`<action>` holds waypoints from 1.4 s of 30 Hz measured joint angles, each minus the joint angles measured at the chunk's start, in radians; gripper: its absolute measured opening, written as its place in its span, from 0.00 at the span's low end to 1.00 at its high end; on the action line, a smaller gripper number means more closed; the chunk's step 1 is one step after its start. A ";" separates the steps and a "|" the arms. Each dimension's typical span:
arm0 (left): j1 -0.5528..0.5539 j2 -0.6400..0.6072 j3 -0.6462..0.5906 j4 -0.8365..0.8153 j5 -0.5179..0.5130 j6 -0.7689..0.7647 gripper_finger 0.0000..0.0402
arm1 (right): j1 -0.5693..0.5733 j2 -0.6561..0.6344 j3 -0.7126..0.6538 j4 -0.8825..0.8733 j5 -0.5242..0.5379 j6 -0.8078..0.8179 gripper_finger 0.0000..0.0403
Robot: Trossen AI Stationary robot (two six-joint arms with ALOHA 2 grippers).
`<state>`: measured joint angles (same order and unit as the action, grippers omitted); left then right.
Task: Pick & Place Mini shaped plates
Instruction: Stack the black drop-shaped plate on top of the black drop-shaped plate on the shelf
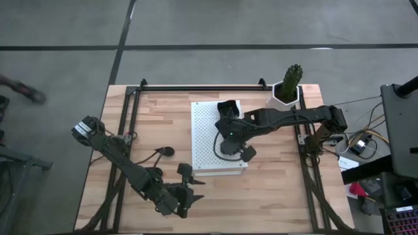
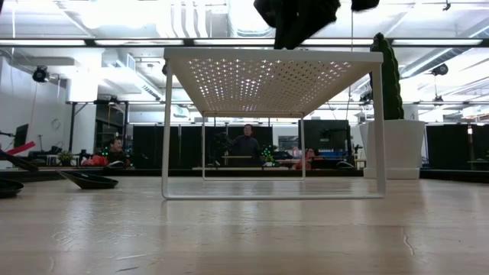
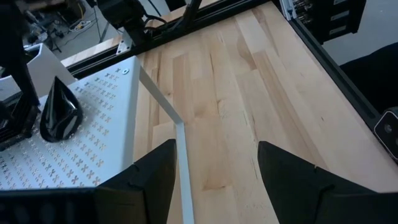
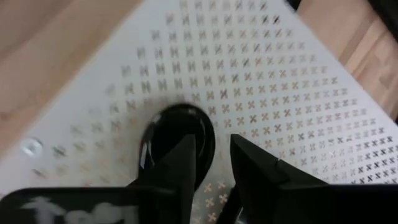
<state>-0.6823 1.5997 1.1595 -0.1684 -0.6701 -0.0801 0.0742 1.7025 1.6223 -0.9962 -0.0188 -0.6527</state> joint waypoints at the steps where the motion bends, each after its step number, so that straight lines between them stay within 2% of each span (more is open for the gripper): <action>1: 0.000 0.000 0.000 0.000 0.000 -0.008 0.55 | 0.006 -0.003 0.009 0.002 0.001 0.029 0.25; 6: -0.001 -0.011 0.000 -0.048 0.001 -0.111 0.55 | 0.047 -0.024 0.053 -0.017 0.029 0.150 0.26; 16: -0.002 -0.112 0.000 -0.372 0.019 -0.440 0.55 | 0.179 -0.072 0.104 -0.020 0.030 0.389 0.19; 24: -0.002 -0.117 -0.002 -0.533 0.159 -0.643 0.55 | 0.291 -0.068 0.102 -0.014 0.026 0.530 0.15; 30: -0.007 -0.085 -0.003 -0.540 0.300 -0.664 0.55 | 0.369 -0.066 0.063 0.076 0.021 0.592 0.13; 35: -0.021 -0.051 -0.003 -0.565 0.411 -0.556 0.55 | 0.411 -0.066 0.034 0.128 0.022 0.620 0.13; 42: -0.026 -0.017 -0.004 -0.716 0.430 -0.484 0.55 | 0.442 -0.065 -0.031 0.193 0.021 0.664 0.13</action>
<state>-0.7078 1.5830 1.1557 -0.8848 -0.2398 -0.5643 0.5161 1.6379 1.5911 -0.8036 0.0021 0.0112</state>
